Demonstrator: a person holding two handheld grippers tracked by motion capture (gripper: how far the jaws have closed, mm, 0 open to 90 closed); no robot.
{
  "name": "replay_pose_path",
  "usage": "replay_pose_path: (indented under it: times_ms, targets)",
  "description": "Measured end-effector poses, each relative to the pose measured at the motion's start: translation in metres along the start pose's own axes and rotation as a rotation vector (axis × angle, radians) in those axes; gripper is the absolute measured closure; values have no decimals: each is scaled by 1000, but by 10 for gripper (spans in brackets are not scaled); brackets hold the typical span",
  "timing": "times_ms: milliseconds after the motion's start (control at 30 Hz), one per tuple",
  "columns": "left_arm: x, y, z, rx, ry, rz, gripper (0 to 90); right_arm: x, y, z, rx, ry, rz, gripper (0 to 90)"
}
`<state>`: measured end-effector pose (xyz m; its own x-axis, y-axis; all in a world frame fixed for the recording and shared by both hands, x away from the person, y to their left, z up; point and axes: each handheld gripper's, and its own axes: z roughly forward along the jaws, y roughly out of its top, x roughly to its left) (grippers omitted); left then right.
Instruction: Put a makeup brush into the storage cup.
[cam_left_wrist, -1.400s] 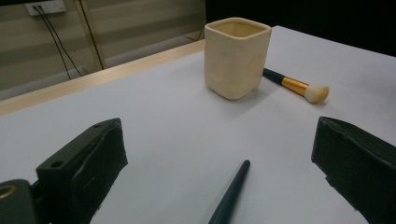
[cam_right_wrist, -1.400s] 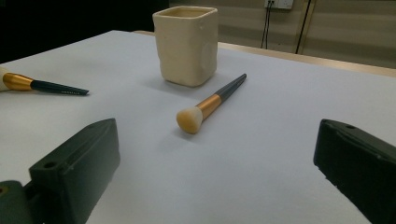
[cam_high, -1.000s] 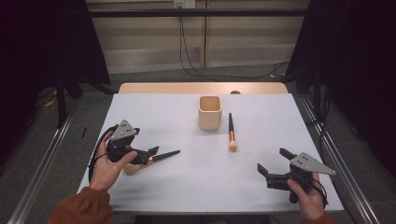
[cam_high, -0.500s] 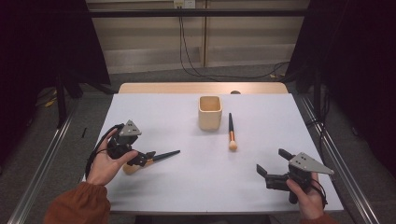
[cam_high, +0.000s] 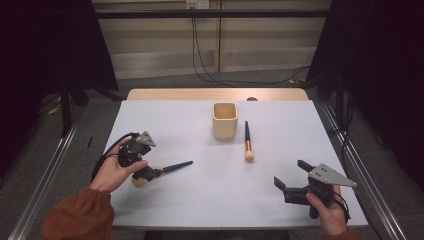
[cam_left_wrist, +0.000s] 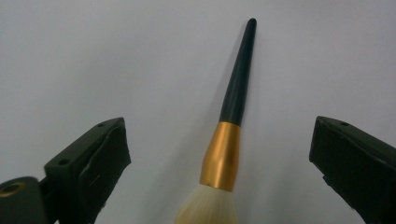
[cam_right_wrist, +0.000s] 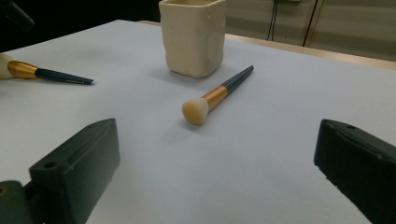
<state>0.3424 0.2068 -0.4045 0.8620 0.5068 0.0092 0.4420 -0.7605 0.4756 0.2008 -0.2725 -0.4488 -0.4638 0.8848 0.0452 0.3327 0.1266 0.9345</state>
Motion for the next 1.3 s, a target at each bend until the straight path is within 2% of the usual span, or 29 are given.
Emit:
replay_pose_path:
  times_ms: [100, 233, 267, 333, 433, 533, 700, 767, 867, 900, 967, 1067, 1100, 1167, 1300]
  targets:
    - [3, 2, -3, 18, 11, 10, 51, 1, 0, 0, -6, 0, -7, 0]
    - [7, 3, -4, 47, -2, 29, 55, 2, 0, 1, 0, 4, -3, 0]
    - [7, 3, -3, 54, 13, 24, 55, 1, 0, 1, 1, 5, -3, 0]
    - [9, 4, 2, 95, -20, 30, 54, 1, 0, 0, -1, 3, -5, 0]
    - [9, 6, 7, 119, -22, 35, 65, 1, 0, 0, -1, 2, -8, 0]
    - [7, 10, 15, 168, -70, 66, 68, 1, 0, 0, 0, 1, -5, 0]
    - [7, 12, 26, 201, -69, 76, 57, 1, 0, 1, 1, 2, -3, 0]
    - [6, 12, 29, 221, -85, 93, 58, 1, 0, 1, 6, 7, -9, 0]
    - [7, 12, 31, 232, -95, 97, 56, 1, 0, 1, 9, 9, -7, 0]
    - [6, 12, 34, 249, -86, 85, 55, 1, -1, 1, 6, 6, -7, 0]
    - [6, 12, 38, 271, -85, 91, 55, 1, -1, 1, 8, 6, -5, 0]
    - [6, 12, 40, 274, -99, 101, 61, 2, -1, 1, 9, 9, -9, 0]
    - [7, 12, 41, 281, -99, 91, 58, 2, -1, 1, 9, 10, -9, 0]
    - [7, 12, 42, 288, -114, 96, 93, 2, -1, 1, 8, 9, -9, 0]
    - [9, 13, 44, 288, -116, 116, 189, 2, -1, 1, 10, 8, -11, 0]
